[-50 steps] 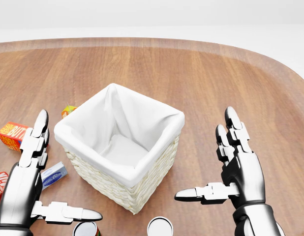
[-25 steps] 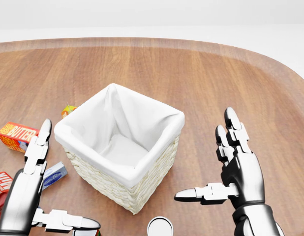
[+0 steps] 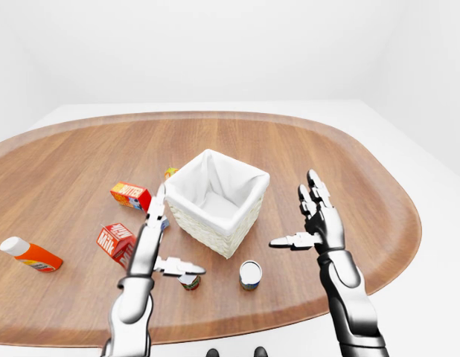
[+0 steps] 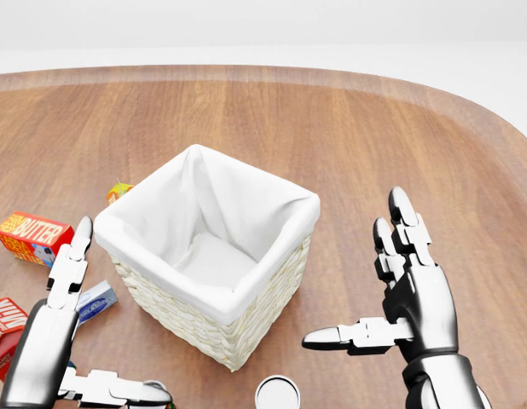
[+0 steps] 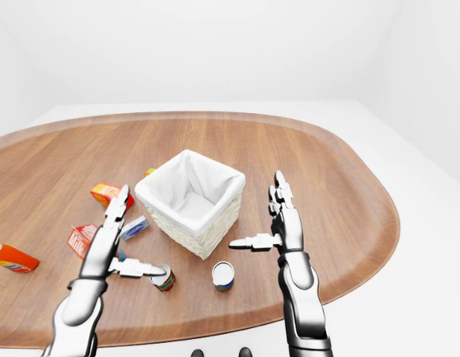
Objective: Pick up the tomato sauce, and put it in the basket.
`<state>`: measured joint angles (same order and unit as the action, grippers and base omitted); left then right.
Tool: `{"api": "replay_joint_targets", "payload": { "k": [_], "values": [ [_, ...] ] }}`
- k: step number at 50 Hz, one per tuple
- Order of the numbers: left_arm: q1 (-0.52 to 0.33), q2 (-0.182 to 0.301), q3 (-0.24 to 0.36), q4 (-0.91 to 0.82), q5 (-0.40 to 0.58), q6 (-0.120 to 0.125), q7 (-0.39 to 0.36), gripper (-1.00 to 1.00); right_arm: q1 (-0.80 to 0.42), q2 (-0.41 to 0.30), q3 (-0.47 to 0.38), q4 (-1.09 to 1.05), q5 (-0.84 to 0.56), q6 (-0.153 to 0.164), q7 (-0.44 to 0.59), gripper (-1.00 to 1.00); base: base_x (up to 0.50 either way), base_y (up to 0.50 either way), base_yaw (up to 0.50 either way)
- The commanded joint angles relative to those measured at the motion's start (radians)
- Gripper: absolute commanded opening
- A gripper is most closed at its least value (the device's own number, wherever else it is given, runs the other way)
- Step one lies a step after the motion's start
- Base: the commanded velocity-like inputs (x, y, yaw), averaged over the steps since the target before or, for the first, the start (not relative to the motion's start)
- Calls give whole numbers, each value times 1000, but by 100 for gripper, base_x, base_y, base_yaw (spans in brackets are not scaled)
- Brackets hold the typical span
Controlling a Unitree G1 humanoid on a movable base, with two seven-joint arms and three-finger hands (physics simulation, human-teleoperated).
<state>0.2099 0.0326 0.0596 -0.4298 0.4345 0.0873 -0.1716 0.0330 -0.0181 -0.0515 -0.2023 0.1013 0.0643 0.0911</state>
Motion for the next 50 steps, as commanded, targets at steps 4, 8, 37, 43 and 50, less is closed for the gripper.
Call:
{"api": "replay_joint_targets", "payload": {
  "k": [4, 8, 37, 43, 50],
  "values": [
    [17, 1, 8, 20, 27, -23, 8, 100, -2, 0, -1, 9, -1, -5, 0, 100, 0, 0, 0],
    [22, -3, 8, -7, 35, -7, -2, 100, -3, -1, -1, 6, 0, -1, -1, 100, 0, 0, 0],
    [23, 8, 11, 99, 116, -105, 52, 100, 1, 1, 2, 21, -6, -16, 1, 100, 0, 0, 0],
    [24, 8, 6, 99, 137, -110, 51, 100, -1, 0, 2, 12, -6, -5, -1, 100, 0, 0, 0],
    [27, 10, 4, 119, 151, -132, 62, 100, -3, 0, 2, 20, -6, -10, 0, 100, 0, 0, 0]
  ]
}}
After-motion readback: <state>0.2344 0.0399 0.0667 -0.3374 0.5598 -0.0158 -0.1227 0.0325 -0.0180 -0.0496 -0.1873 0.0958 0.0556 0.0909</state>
